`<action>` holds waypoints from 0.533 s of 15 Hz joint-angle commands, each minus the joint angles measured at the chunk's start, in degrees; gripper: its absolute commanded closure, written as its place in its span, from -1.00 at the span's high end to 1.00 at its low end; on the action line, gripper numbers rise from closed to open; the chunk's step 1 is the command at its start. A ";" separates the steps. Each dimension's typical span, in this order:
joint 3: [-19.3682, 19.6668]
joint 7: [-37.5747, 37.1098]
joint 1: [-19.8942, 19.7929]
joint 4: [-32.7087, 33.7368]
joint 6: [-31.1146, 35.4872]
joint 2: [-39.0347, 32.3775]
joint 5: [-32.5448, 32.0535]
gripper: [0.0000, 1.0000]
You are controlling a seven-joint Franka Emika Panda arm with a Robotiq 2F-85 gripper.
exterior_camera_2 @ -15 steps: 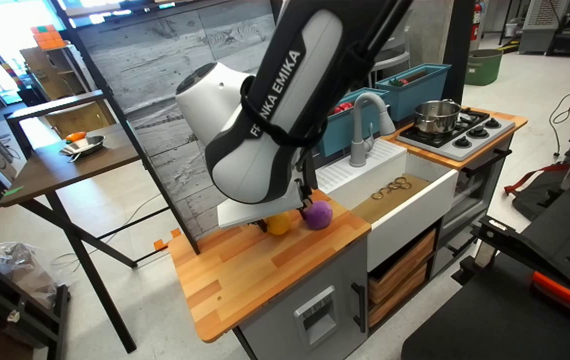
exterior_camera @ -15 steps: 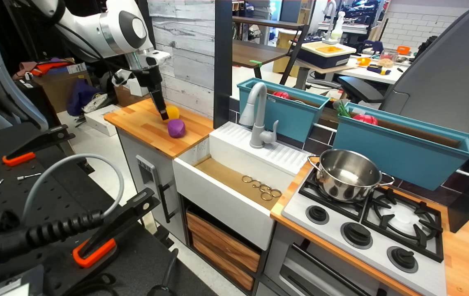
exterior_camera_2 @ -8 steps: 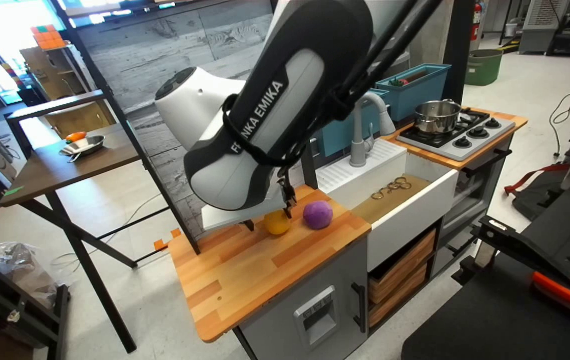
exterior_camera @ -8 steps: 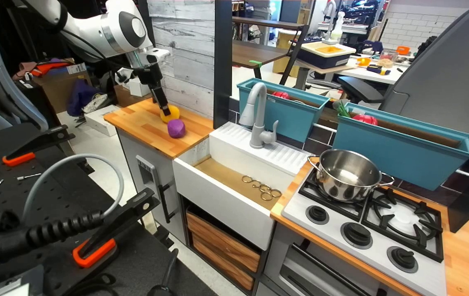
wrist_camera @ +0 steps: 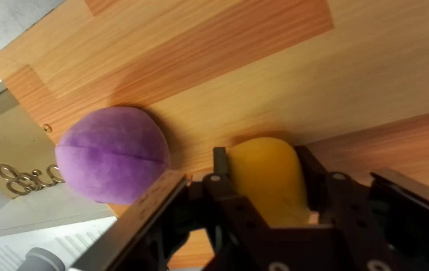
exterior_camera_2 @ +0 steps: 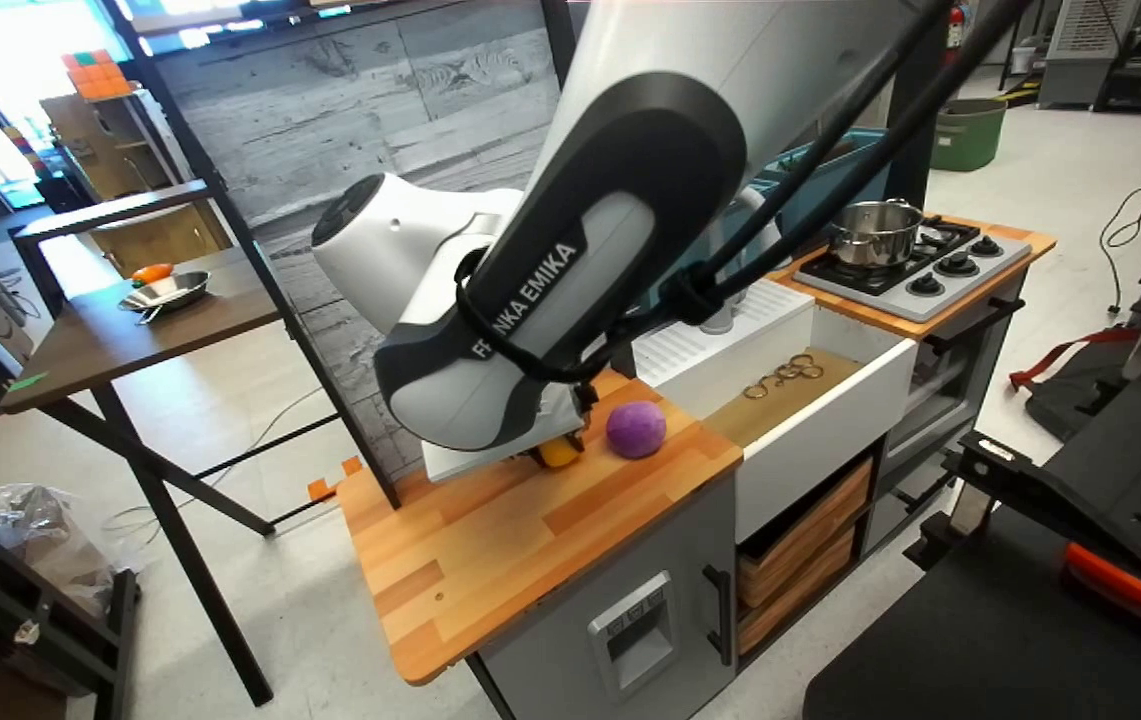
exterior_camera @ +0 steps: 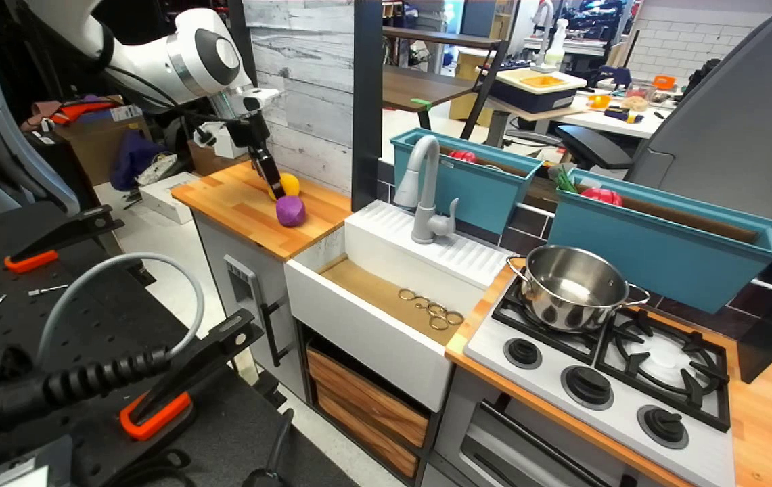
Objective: Put the orange plushy in the sink
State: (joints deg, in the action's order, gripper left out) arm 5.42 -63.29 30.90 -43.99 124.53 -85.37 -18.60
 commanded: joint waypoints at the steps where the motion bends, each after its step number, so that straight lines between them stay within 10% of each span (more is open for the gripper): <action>1: 1.55 0.86 0.22 0.08 -1.81 0.02 0.48 -0.67; 4: 1.67 2.80 0.96 2.30 -1.47 0.18 0.05 -0.97; 8: 0.47 5.55 1.73 2.37 2.04 3.63 -0.74 -0.89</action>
State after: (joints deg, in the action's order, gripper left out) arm 6.48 -60.00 31.90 -41.63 125.05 -84.32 -18.78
